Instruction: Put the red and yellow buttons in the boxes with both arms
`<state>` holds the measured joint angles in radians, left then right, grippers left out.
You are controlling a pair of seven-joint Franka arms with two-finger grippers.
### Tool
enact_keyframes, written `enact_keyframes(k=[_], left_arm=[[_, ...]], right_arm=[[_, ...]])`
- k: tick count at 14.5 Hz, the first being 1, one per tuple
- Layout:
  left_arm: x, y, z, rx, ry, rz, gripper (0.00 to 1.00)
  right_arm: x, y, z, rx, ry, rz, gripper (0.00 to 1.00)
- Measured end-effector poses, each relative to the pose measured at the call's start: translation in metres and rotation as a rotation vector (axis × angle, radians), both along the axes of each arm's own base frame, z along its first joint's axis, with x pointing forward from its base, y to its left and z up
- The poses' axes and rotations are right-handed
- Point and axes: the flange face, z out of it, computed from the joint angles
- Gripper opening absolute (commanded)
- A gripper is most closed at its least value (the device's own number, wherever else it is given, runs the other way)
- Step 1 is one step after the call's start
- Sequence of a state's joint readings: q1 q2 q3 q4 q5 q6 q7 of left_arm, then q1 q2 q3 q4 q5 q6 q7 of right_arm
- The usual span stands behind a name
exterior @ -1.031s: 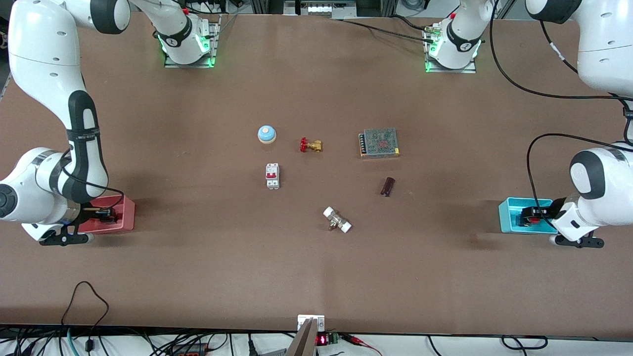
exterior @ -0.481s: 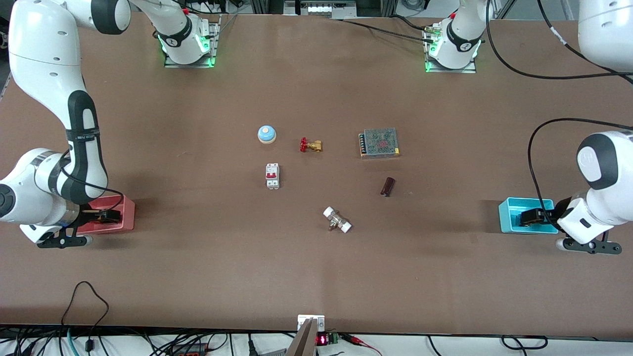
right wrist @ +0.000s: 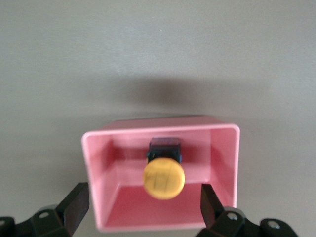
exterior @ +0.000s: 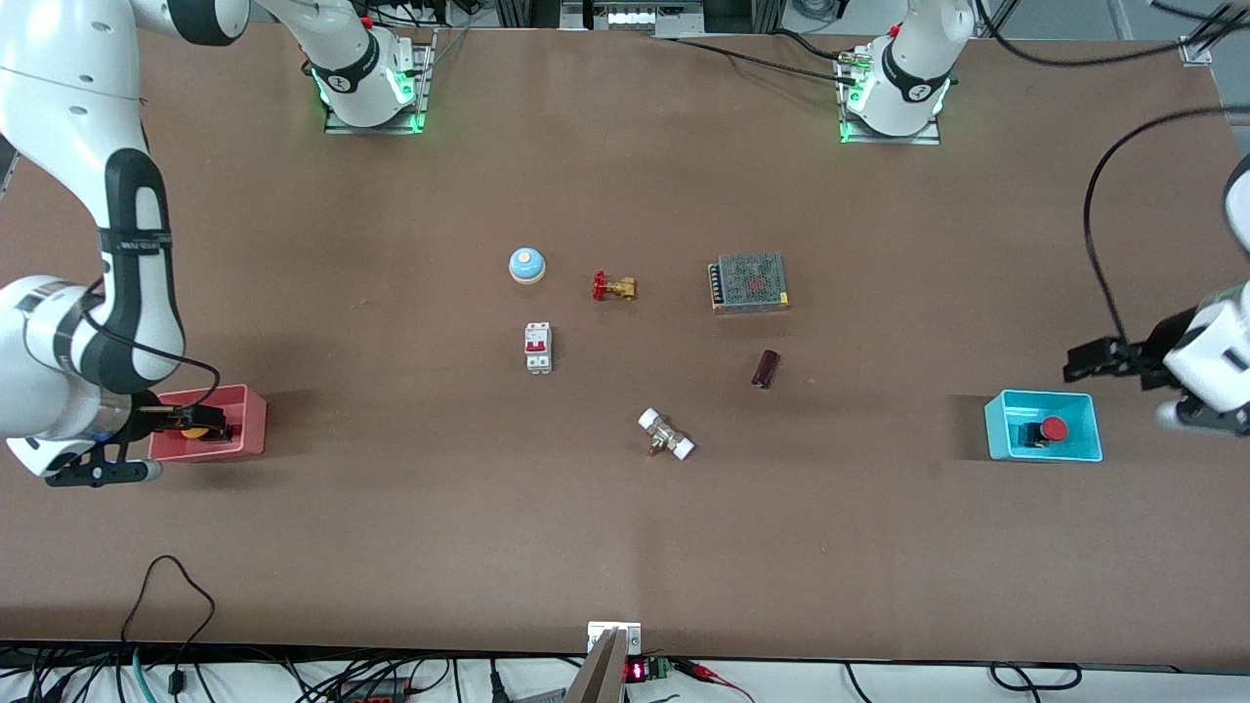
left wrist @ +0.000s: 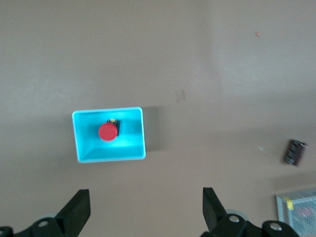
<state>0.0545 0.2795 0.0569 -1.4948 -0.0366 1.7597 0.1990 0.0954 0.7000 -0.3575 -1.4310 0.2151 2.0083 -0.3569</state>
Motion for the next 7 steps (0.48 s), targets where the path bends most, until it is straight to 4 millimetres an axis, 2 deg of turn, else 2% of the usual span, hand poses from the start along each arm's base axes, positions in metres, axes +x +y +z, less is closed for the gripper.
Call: enact_keyframes(k=[2,4,6,7], left_arm=[[-0.024,-0.002,0.025,-0.004,-0.015,-0.001,1.00],[-0.048,-0.010,0.042,-0.008,-0.025,-0.006,1.00],[-0.069,-0.016,0.054,-0.010,-0.035,0.000,1.00],[-0.079,-0.018,0.059,-0.011,-0.040,0.003,1.00]], right_arm=[[-0.004,0.001,0.031,0.017,-0.007,-0.002,1.00],[-0.010,0.004,0.066,0.041,-0.010,-0.003,1.00],[-0.019,0.017,0.104,0.072,0.001,-0.017,1.00],[-0.024,0.030,0.124,0.084,0.006,-0.034,1.00]])
